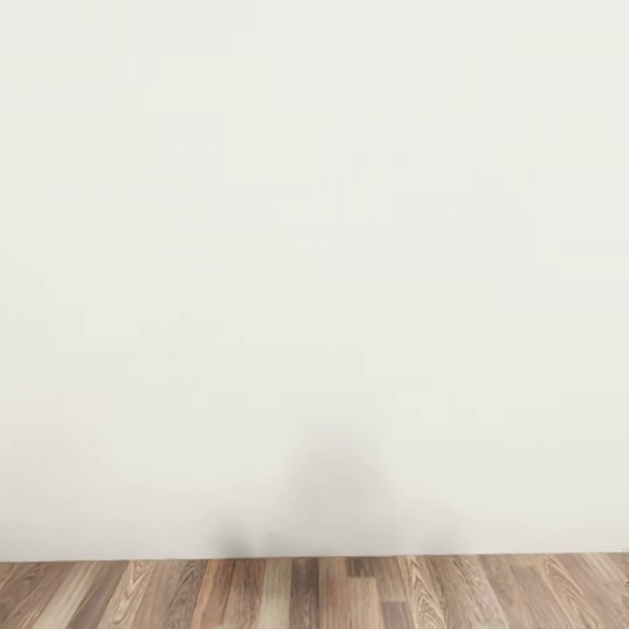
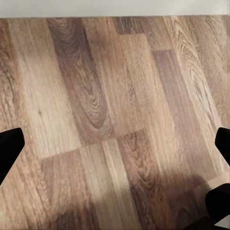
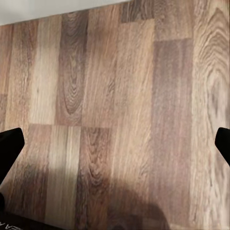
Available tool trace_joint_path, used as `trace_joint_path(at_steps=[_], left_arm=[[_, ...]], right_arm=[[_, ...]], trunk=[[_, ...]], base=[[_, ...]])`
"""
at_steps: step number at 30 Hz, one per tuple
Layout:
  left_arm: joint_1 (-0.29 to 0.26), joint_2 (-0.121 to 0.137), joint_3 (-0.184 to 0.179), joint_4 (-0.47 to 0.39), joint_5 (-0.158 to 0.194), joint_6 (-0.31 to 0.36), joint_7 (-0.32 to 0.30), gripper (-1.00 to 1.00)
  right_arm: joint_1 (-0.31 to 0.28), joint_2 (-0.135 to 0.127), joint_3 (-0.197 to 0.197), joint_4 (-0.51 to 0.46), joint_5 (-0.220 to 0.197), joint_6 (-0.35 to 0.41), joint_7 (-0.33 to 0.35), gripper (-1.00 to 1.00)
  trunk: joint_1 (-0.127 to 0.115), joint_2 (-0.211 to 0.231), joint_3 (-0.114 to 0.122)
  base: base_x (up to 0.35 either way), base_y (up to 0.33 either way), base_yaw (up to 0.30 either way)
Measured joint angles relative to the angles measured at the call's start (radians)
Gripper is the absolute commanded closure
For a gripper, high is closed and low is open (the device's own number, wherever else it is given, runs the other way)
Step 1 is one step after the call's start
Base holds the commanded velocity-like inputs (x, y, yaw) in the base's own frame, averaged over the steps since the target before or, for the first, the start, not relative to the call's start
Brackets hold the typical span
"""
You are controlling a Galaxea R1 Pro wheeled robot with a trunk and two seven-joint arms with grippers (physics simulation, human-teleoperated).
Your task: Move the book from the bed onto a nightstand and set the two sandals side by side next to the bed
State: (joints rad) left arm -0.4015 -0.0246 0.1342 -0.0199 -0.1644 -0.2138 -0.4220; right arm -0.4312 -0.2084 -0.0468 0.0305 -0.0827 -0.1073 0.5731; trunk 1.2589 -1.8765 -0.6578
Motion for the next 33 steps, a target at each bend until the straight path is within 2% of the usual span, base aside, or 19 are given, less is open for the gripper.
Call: trace_joint_path(at_steps=[28, 33], left_arm=[[0.0, 0.0, -0.001, 0.0, -0.001, 0.0, 0.0, -1.0], [0.0, 0.0, -0.001, 0.0, -0.001, 0.0, 0.0, -1.0]], right_arm=[[0.0, 0.0, 0.0, 0.0, 0.0, 0.0, -0.001, -1.0], [0.0, 0.0, 0.0, 0.0, 0.0, 0.0, -0.001, -1.0]], trunk=[[0.0, 0.0, 0.0], [0.0, 0.0, 0.003]], base=[[0.004, 0.0, -0.203], [0.0, 0.0, -0.086]])
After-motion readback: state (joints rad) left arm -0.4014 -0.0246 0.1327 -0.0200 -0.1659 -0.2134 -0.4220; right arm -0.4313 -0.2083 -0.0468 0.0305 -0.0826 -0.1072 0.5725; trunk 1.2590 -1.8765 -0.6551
